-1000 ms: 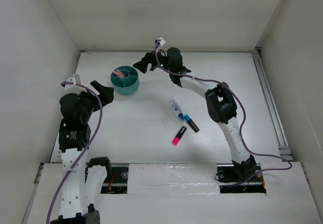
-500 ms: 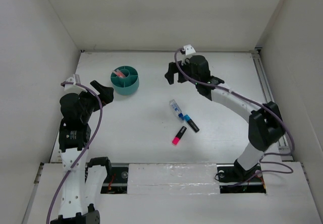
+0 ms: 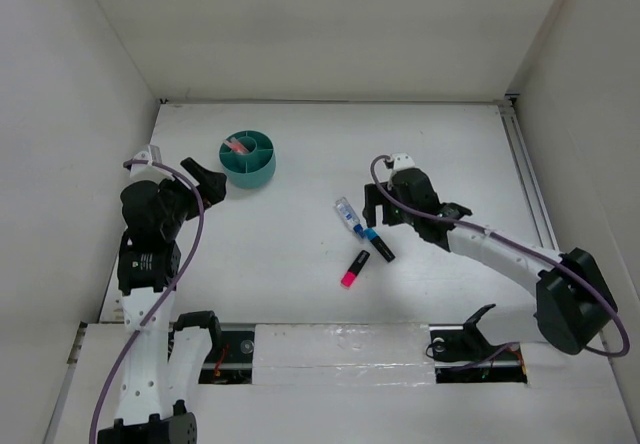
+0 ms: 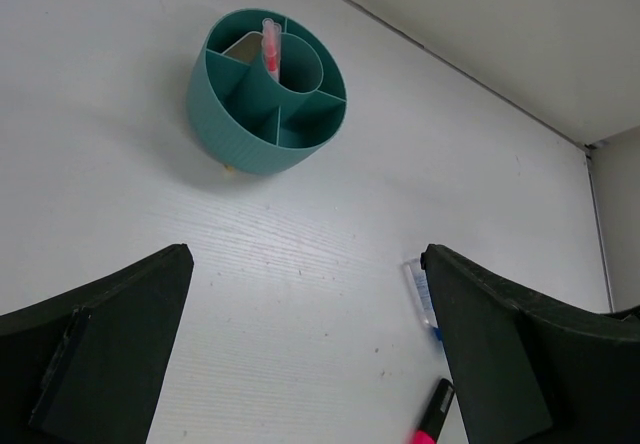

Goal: Sort the stationery into containers
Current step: Pick up the pen from the center of the board.

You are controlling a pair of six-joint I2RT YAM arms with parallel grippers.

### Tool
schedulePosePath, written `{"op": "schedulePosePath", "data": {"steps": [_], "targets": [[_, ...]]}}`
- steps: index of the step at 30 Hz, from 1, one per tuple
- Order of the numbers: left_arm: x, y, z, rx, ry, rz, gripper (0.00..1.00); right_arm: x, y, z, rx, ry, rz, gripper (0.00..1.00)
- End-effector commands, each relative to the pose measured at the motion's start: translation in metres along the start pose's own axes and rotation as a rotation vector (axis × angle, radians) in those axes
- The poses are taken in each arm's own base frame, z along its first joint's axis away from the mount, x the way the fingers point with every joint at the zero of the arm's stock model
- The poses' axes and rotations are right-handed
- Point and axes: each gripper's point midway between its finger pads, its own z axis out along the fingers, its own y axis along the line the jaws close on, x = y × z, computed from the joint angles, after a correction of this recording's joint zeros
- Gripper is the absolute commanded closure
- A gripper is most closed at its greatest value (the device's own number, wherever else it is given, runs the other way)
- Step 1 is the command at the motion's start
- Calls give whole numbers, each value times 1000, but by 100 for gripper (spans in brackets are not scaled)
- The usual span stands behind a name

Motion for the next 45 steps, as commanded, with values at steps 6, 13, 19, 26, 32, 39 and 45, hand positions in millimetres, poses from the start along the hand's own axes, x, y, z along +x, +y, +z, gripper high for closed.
{"op": "schedulePosePath", "data": {"steps": [6, 13, 19, 26, 32, 39, 45], "targets": [[-3, -7, 1, 39, -17, 11, 0, 60, 19, 4, -24, 106, 29, 15], [-2, -8, 0, 47, -13, 11, 0, 84, 18, 7, 6, 154, 27, 24], [-2, -8, 0, 47, -13, 11, 0, 94, 9, 6, 34, 166, 30, 28], [-2, -10, 0, 55, -8, 11, 0, 119, 2, 7, 56, 232, 35, 35], [-1, -11, 0, 63, -4, 12, 0, 134, -8, 6, 107, 273, 42, 38], [-2, -13, 0, 75, -7, 14, 0, 147, -13, 7, 134, 325, 37, 57], [-2, -13, 0, 75, -7, 14, 0, 152, -16, 4, 162, 351, 25, 74]]}}
